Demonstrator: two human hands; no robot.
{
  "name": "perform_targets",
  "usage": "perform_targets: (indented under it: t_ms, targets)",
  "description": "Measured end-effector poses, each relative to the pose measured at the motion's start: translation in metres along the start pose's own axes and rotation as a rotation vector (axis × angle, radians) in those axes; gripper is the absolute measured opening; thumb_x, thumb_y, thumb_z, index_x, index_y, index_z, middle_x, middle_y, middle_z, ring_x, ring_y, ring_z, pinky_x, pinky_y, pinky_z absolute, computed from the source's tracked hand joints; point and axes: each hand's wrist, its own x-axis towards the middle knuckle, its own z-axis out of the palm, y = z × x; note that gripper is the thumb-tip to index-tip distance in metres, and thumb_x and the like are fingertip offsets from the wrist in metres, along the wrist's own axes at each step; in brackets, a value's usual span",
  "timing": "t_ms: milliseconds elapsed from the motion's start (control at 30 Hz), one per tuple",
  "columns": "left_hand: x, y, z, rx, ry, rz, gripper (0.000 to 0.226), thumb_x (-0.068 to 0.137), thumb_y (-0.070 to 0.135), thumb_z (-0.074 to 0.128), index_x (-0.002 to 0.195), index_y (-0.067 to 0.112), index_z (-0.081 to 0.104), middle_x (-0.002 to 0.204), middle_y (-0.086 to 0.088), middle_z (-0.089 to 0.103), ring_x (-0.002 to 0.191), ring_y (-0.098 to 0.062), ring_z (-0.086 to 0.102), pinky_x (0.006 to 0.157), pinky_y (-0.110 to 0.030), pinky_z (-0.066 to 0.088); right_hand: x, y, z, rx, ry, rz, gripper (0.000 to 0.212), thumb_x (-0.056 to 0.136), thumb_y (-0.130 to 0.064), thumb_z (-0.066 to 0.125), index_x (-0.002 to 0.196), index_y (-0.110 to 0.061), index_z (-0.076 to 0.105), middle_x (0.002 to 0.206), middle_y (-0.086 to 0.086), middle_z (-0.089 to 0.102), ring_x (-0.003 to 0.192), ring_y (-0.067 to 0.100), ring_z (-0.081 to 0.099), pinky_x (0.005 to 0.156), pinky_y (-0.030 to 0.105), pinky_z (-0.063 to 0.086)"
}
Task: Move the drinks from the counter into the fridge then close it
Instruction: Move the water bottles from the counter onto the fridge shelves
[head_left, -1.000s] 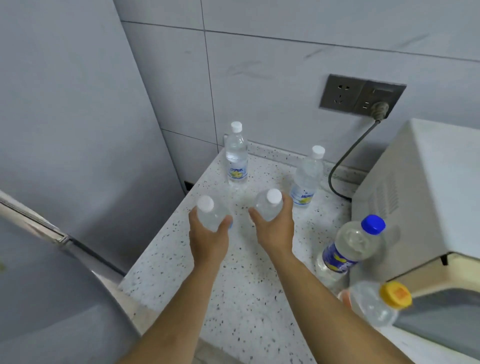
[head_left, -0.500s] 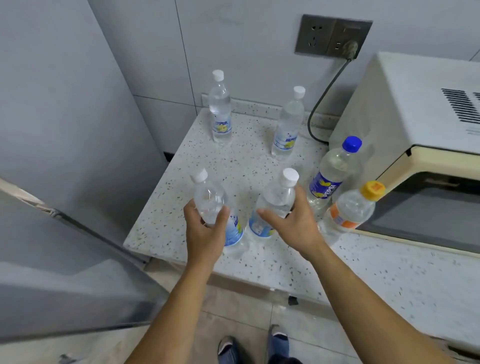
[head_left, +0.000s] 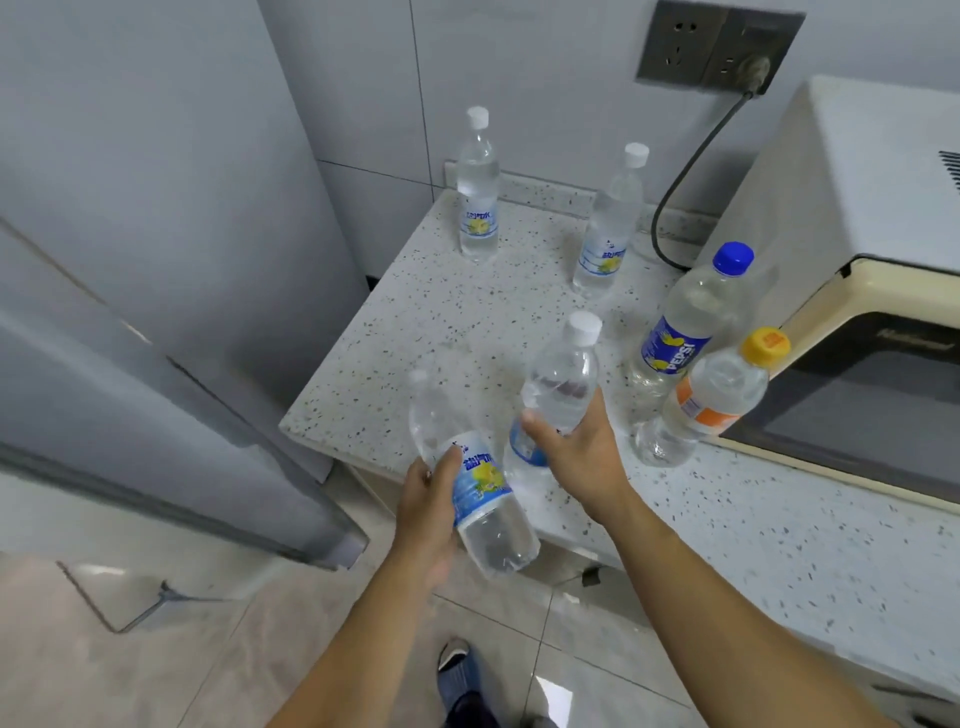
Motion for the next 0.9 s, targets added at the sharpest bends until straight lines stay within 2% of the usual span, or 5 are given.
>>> perform_targets:
  t_ms: [133,333,567,733,900]
  targets:
    - [-0.047,-0.024,-0.010,-0.176,-0.040,-0.223,0.053,0.078,0.053,0.068,0.111,0.011,0.073,0.107,-0.018,0.073,0.092,-0.033,0.073,0.079,-0.046,0.059,-0.039,0.013,-0.015,0.192,-0.053,0.168,0.060,0.069,-0.073,0.067,0.114,-0.039,0.048,0.119,-0.001,0.063,0.106,0.013,0.068,0.088,0.039,0.059]
    - [-0.112,-0.073,-0.040,-0.397,-0.081,-0.293,0.059,0.074,0.053,0.073,0.101,0.000,0.074,0.085,-0.018,0.070,0.069,-0.029,0.070,0.062,-0.039,0.058,-0.095,0.047,-0.026,0.492,-0.288,0.503,0.063,0.079,-0.053,0.075,0.126,-0.017,0.056,0.094,0.012,0.072,0.083,0.028,0.072,0.074,0.042,0.057]
    - [-0.177,-0.105,-0.109,-0.384,0.213,-0.247,0.046,0.065,0.046,0.069,0.086,0.007,0.081,0.090,-0.018,0.074,0.068,-0.029,0.072,0.062,-0.038,0.060,-0.159,0.064,0.032,0.275,-0.580,0.539,0.059,0.074,-0.052,0.071,0.124,-0.024,0.058,0.109,0.011,0.075,0.098,0.032,0.073,0.088,0.050,0.058]
    - [-0.227,-0.098,-0.174,-0.363,0.409,-0.095,0.059,0.072,0.045,0.066,0.117,0.007,0.065,0.097,-0.019,0.075,0.074,-0.029,0.075,0.056,-0.034,0.058,-0.205,0.060,0.109,0.137,-0.792,0.535,0.059,0.072,-0.057,0.074,0.121,-0.028,0.059,0.105,0.009,0.075,0.093,0.030,0.075,0.083,0.048,0.061]
    - [-0.267,-0.090,-0.249,-0.418,0.579,0.042,0.067,0.067,0.050,0.071,0.122,0.012,0.063,0.102,-0.017,0.075,0.084,-0.031,0.075,0.062,-0.036,0.059,-0.251,0.042,0.199,0.020,-0.972,0.491,0.048,0.075,-0.055,0.073,0.115,-0.030,0.062,0.104,0.009,0.075,0.090,0.029,0.075,0.077,0.044,0.062]
